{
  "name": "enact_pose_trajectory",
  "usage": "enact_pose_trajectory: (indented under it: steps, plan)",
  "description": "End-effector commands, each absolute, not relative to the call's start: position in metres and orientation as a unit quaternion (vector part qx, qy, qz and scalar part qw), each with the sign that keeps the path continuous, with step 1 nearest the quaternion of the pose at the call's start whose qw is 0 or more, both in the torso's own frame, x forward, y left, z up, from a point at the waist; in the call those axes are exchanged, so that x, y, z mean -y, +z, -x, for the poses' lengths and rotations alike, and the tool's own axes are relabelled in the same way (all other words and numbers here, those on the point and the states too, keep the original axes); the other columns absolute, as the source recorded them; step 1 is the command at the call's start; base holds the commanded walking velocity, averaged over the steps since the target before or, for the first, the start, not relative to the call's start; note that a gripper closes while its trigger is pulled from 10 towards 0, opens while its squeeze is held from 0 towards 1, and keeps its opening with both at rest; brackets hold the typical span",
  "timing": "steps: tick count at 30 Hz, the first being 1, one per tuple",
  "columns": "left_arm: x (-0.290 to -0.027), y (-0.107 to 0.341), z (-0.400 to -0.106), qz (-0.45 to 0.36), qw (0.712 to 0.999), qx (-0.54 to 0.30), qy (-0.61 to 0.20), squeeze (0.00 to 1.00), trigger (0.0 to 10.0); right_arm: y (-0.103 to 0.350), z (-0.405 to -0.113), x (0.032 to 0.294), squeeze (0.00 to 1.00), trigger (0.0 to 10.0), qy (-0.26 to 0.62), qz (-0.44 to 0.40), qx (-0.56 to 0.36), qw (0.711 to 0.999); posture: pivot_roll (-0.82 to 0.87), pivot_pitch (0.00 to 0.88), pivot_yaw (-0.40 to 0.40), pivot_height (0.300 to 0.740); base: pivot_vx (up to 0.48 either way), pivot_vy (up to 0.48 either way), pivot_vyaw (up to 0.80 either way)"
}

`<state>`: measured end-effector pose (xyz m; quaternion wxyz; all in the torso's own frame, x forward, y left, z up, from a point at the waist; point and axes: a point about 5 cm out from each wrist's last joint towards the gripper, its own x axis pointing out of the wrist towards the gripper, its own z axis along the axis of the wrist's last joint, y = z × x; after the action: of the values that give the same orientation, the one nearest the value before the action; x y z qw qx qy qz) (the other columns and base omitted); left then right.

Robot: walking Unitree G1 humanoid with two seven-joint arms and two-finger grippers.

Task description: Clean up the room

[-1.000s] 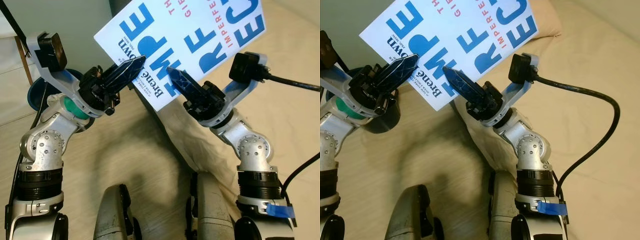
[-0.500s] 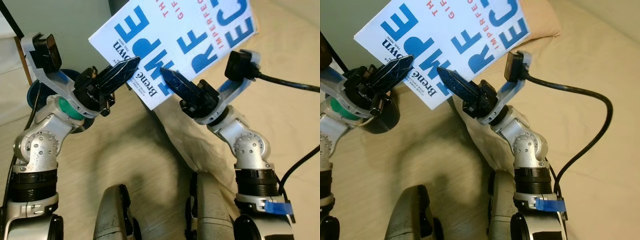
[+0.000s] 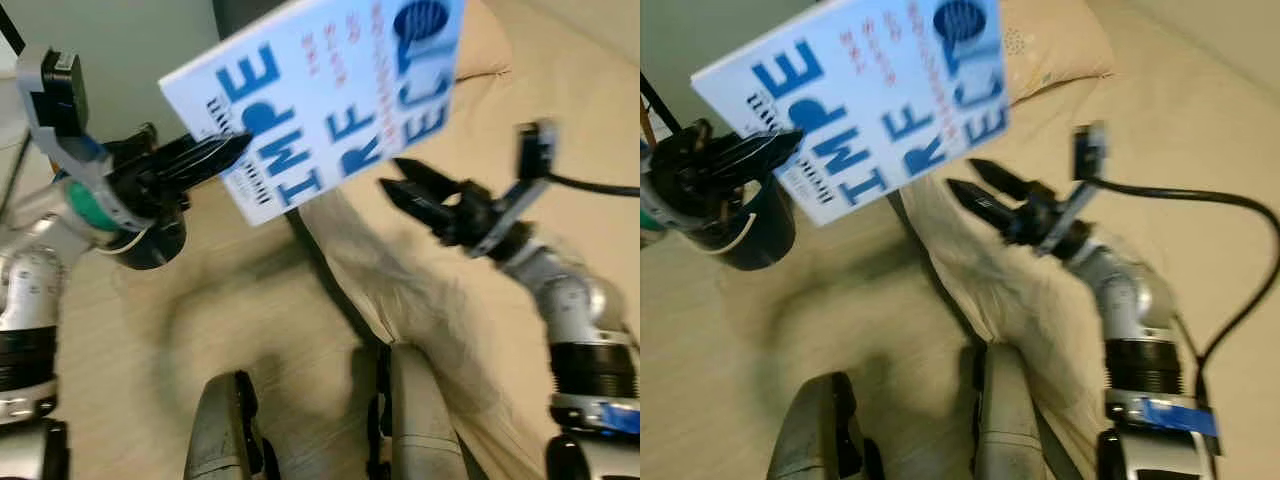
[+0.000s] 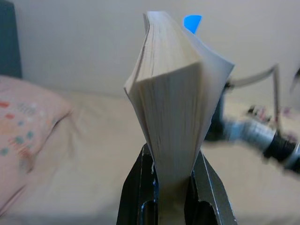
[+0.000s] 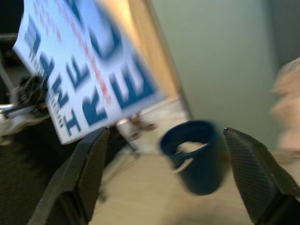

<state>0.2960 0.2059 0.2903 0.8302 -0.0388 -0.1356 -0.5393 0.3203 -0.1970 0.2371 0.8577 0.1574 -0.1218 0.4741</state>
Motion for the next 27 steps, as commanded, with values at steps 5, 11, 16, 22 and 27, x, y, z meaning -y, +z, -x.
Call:
enact_pose_trajectory:
  steps: [5,11,16,22,27]
  plan:
    - [-0.2,0.289,-0.292,-0.007,0.805,0.11,-0.583,0.0,0.0,0.27,-0.31,0.199,1.0,10.0,0.497,-0.122,0.185,0.839,-0.09,0.077,0.054,0.565,0.0,0.0,0.0]
    - [-0.19,0.284,-0.29,-0.013,0.784,0.094,-0.614,0.0,0.0,0.281,-0.293,0.174,0.0,10.0,0.593,-0.066,0.177,0.783,-0.09,0.078,0.059,0.565,0.0,0.0,0.0]
    - [-0.187,0.285,-0.288,-0.01,0.774,0.097,-0.626,0.0,0.0,0.264,-0.294,0.16,0.0,10.0,0.617,-0.028,0.123,0.777,-0.09,0.081,0.058,0.565,0.0,0.0,0.0]
    - [-0.187,0.288,-0.285,-0.015,0.764,0.102,-0.637,0.0,0.0,0.263,-0.3,0.164,0.0,10.0,0.602,-0.036,0.118,0.789,-0.08,0.084,0.056,0.565,0.0,0.0,0.0]
    - [-0.193,0.285,-0.285,-0.034,0.765,0.097,-0.636,0.0,0.0,0.265,-0.301,0.167,0.0,0.8,0.595,-0.048,0.124,0.793,-0.08,0.084,0.056,0.565,0.0,0.0,0.0]
